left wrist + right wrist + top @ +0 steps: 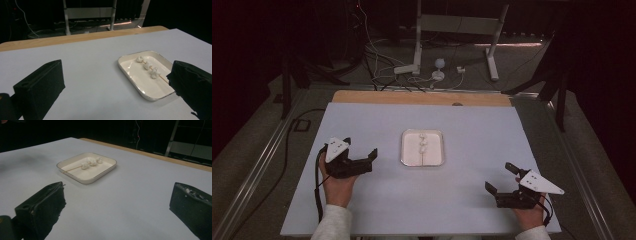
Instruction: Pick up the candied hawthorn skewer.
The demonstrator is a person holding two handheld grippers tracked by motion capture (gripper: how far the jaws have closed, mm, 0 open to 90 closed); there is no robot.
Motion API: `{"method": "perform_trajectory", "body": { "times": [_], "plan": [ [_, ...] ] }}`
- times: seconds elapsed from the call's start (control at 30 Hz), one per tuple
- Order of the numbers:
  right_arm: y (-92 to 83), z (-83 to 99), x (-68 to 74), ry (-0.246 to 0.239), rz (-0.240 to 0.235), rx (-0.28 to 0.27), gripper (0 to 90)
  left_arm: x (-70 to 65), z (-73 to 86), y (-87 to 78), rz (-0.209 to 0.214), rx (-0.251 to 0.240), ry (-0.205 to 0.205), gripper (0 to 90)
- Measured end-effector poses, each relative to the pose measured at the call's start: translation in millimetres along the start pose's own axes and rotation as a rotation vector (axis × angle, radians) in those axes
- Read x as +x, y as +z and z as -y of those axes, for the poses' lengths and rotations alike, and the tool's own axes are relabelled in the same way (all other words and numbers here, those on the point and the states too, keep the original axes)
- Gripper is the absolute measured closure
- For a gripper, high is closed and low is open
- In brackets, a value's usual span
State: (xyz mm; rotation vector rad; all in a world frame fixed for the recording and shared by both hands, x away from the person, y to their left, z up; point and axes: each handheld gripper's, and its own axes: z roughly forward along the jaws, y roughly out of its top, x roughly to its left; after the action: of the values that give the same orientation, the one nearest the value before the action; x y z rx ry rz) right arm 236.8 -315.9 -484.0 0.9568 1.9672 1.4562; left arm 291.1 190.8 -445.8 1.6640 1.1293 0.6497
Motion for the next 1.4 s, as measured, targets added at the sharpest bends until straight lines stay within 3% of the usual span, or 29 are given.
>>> {"method": "perform_trajectory", "body": {
  "times": [0.4, 0.6, 0.9, 1.4],
  "plan": [
    [-1.3, -0.3, -1.6, 0.015, 0.028, 0.016, 0.0, -27.7, -8.6, 35.2, 0.031, 0.045, 0.033, 0.6],
    [-2.4, -0.5, -2.7, 0.025, 0.041, 0.025, 0.0, -36.8, -9.9, 47.0, 0.041, 0.052, 0.029, 0.6],
    [-3.1, -0.5, -3.4, 0.034, 0.057, 0.029, 0.0, -52.2, -4.6, 70.5, 0.068, 0.094, 0.041, 0.6],
    [-2.5, -0.1, -4.3, 0.039, 0.069, 0.043, 0.0, -71.7, 6.8, 95.5, 0.091, 0.143, 0.061, 0.6]
  ]
}}
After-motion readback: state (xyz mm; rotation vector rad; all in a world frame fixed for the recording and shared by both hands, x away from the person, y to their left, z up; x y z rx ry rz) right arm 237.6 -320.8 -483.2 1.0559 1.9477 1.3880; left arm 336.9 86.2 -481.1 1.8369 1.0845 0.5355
